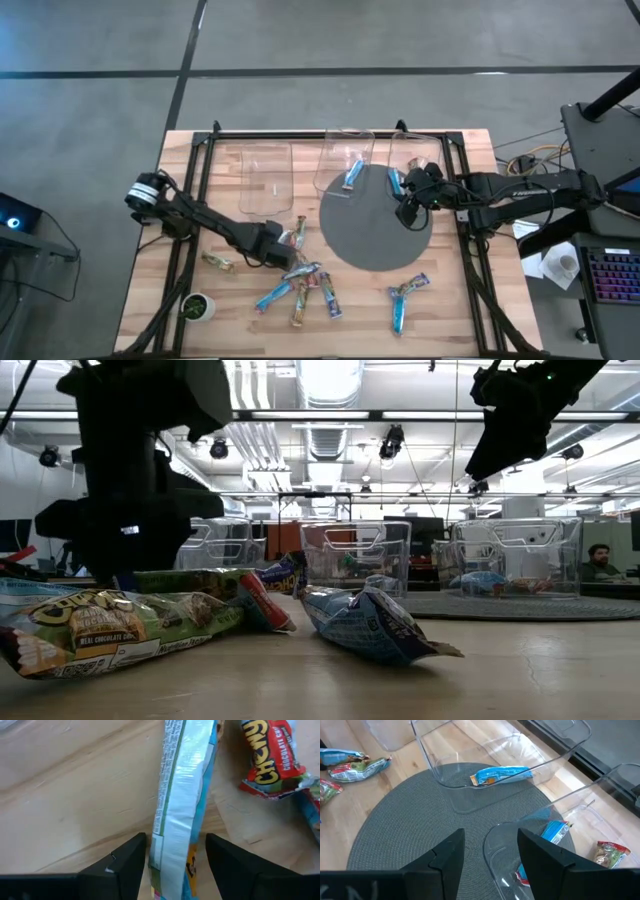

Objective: Pick and place Granola Bars by type
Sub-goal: Put the yellow granola bar into the middle transparent bin

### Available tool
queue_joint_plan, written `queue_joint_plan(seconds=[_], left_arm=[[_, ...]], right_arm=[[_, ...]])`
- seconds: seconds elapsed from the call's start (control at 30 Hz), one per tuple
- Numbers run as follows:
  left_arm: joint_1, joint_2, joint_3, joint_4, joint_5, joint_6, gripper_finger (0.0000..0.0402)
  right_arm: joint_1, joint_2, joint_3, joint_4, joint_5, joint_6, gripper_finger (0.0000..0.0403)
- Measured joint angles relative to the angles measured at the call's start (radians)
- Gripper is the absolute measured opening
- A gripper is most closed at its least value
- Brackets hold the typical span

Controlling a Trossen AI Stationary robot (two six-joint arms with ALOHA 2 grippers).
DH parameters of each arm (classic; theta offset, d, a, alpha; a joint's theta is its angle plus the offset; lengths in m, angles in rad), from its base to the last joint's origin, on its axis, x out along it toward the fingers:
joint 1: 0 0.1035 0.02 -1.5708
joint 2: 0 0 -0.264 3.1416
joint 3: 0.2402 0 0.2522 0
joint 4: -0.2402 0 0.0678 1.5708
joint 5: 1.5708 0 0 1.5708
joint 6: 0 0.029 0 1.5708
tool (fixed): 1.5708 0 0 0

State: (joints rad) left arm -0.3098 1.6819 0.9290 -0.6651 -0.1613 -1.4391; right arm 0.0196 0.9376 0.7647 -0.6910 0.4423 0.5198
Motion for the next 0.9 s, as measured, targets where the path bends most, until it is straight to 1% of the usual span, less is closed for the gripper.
queue_joint_plan(seconds=[0.1, 0.17, 0.3, 0.4, 0.47, 0.53, 0.6, 0.7, 0.73, 0.8, 0.9], left_arm=[[0.000, 0.000, -0.005, 0.010, -0.002, -0.004, 0.0176], [0.001, -0.003, -0.006, 0.013, -0.003, -0.009, 0.0154], [0.006, -0.017, 0.013, 0.085, 0.016, -0.008, 0.0089], [0.011, -0.060, 0.033, 0.099, 0.016, -0.006, 0.0040], [0.017, -0.086, 0.067, 0.132, 0.004, -0.005, 0.0019], [0.028, -0.118, 0.101, 0.120, -0.053, -0.003, 0.0016], [0.048, -0.143, 0.148, 0.119, -0.143, 0.010, 0.0017], [0.114, -0.159, 0.228, 0.138, -0.287, 0.111, 0.0030], [0.149, -0.157, 0.258, 0.150, -0.313, 0.166, 0.0032], [0.238, -0.136, 0.319, 0.201, -0.317, 0.291, 0.0034], [0.381, -0.085, 0.402, 0.293, -0.261, 0.474, 0.0036]], right_arm=[[0.000, 0.000, 0.000, 0.001, 0.001, 0.000, 0.0173], [-0.001, 0.000, 0.000, 0.000, 0.002, 0.000, 0.0173], [-0.001, 0.000, 0.000, 0.000, 0.002, -0.003, 0.0173], [-0.001, -0.001, 0.000, 0.000, 0.002, -0.005, 0.0173], [-0.001, -0.001, 0.000, 0.000, 0.002, -0.008, 0.0173], [-0.001, -0.001, 0.000, 0.000, 0.002, -0.018, 0.0173], [-0.001, -0.003, 0.000, 0.001, 0.002, -0.024, 0.0173], [-0.001, -0.015, 0.000, 0.009, 0.003, -0.027, 0.0173], [-0.001, -0.023, 0.000, 0.018, 0.003, -0.029, 0.0173], [-0.001, -0.042, 0.000, 0.040, 0.003, -0.034, 0.0173], [-0.001, -0.079, 0.000, 0.058, 0.004, -0.034, 0.0173]])
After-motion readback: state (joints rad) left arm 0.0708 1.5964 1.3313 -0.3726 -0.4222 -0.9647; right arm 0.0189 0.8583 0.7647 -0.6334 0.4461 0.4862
